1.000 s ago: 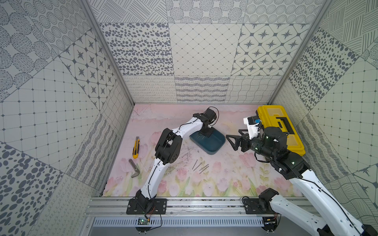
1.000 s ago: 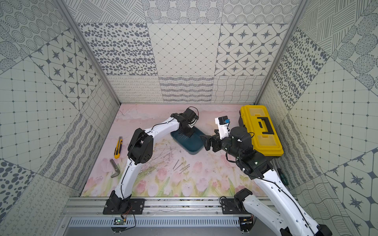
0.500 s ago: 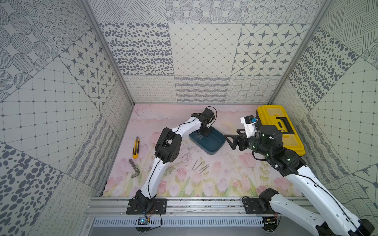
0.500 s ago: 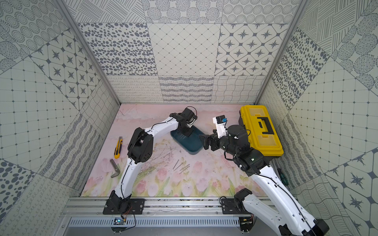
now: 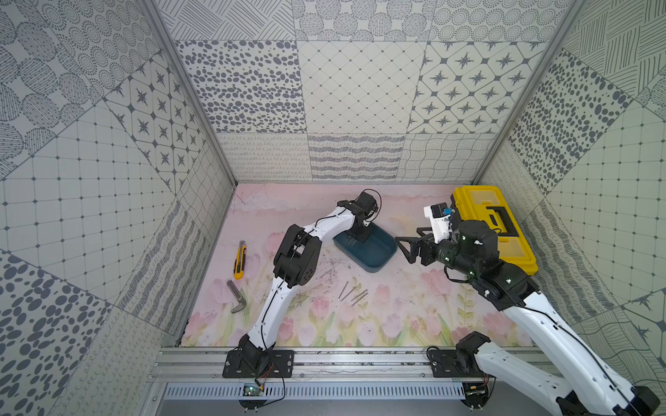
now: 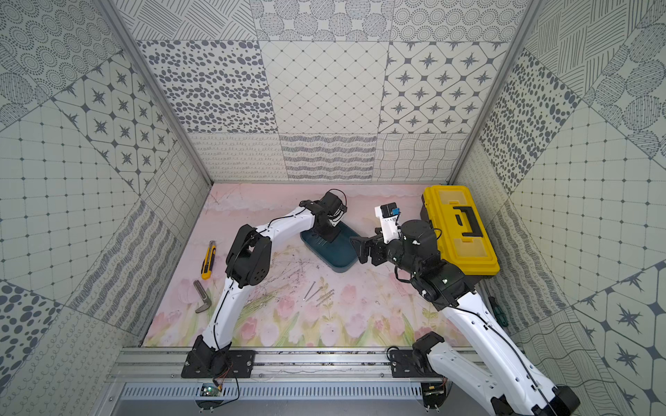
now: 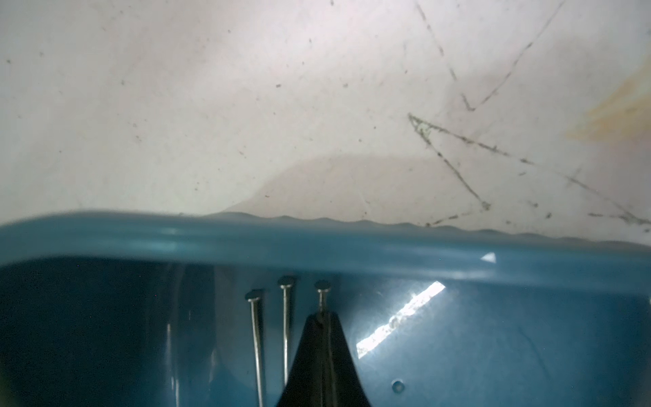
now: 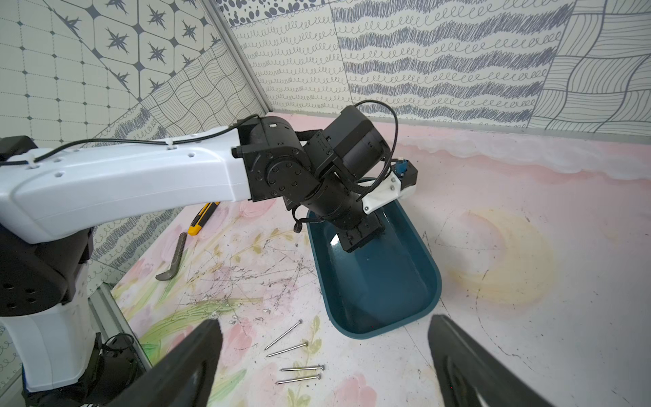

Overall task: Put the nails on the desktop into the storage box
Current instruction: Place the nail in the storage box.

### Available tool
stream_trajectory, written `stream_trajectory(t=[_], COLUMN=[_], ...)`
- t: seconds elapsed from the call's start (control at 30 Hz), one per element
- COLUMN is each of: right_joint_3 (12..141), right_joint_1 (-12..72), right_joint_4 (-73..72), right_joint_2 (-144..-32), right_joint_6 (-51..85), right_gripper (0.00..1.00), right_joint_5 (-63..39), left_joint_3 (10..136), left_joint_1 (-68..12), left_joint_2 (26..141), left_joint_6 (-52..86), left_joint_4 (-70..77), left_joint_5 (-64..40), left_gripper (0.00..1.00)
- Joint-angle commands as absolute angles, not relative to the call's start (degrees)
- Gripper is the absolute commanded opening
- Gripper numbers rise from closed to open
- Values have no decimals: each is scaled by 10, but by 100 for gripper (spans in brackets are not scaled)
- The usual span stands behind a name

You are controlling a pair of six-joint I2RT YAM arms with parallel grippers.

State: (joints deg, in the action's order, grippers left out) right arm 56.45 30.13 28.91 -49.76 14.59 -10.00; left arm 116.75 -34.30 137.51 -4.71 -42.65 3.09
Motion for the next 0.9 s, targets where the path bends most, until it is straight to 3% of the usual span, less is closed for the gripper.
stream_trajectory(t=[0.0, 0.3, 0.57, 0.87], right_joint_3=[578, 573, 572, 572], right_joint_1=[300, 297, 297, 297], right_joint_4=[264, 263, 262, 261], right_joint_2=[-499, -499, -497, -489], right_joint_6=[147, 146, 145, 146], right_gripper=[97, 97, 97, 97], right_joint_5=[-104, -104, -107, -111], left_joint_3=[1170, 1171, 1175, 1175], left_joint_1=[-340, -340, -341, -349], left_joint_2=[1383, 1385, 1370, 1338], left_joint_6=[-62, -60, -56, -57], left_joint_4=[-426, -427, -424, -433], left_joint_5=[14, 18, 20, 31], left_gripper=[0, 0, 22, 28])
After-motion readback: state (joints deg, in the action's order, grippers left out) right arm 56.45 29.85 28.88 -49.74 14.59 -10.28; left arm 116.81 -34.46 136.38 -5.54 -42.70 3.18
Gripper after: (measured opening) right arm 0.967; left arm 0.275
